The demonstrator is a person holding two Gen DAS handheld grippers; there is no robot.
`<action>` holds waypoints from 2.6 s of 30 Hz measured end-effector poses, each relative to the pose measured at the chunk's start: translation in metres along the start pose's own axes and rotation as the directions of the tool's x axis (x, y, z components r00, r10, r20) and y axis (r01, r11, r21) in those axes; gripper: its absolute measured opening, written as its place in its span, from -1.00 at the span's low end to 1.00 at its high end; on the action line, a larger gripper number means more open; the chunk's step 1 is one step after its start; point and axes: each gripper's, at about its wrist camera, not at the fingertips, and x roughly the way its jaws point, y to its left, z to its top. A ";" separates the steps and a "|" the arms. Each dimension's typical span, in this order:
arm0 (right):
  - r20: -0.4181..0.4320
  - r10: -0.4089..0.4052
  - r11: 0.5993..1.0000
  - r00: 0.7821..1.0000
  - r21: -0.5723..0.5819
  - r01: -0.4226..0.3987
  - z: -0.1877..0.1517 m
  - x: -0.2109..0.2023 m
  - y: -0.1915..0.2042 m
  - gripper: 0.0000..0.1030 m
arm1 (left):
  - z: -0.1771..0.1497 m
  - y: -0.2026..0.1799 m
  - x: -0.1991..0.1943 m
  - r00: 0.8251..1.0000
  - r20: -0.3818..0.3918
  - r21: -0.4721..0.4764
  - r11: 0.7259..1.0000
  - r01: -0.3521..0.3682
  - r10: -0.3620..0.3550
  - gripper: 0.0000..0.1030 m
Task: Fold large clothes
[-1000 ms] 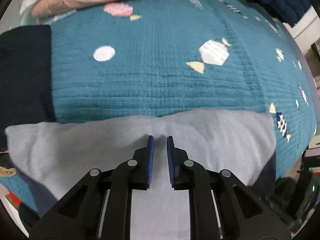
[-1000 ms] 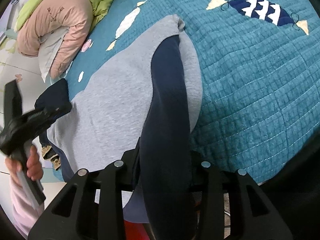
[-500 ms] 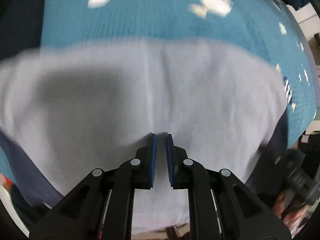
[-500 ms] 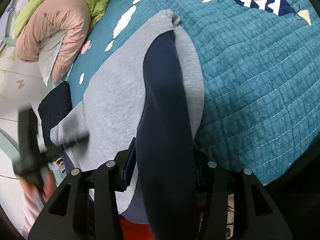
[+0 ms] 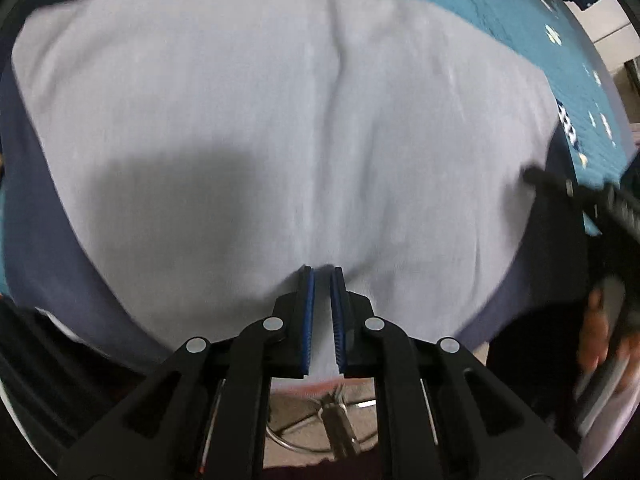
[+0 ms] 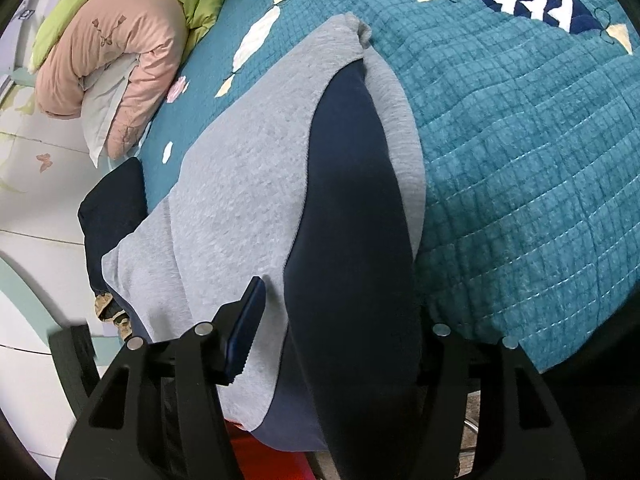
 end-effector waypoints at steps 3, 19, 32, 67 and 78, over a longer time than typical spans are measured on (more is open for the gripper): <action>0.000 -0.004 1.000 1.000 -0.002 0.004 0.000 0.000 0.000 0.10 | -0.015 0.011 0.015 0.994 -0.093 -0.056 0.997 0.048 -0.053 -0.84; -0.002 0.003 1.000 1.000 0.013 -0.003 -0.001 0.002 0.000 0.10 | 0.160 -0.017 -0.054 0.986 0.165 -0.017 1.000 -0.010 0.012 -0.82; -0.020 0.017 1.000 1.000 0.000 -0.017 0.005 0.002 -0.004 0.20 | 0.126 0.019 -0.010 0.993 0.103 -0.118 0.990 0.076 -0.063 -0.86; 0.039 0.202 0.957 0.979 -0.218 -0.189 -0.045 -0.046 0.126 -0.63 | -0.008 0.005 0.005 0.974 0.222 0.051 0.998 0.033 -0.044 -0.89; -0.018 0.103 0.930 0.995 -0.353 -0.103 -0.060 -0.022 0.210 -0.63 | -0.037 0.038 -0.050 0.961 0.277 0.078 0.997 0.010 -0.031 -0.86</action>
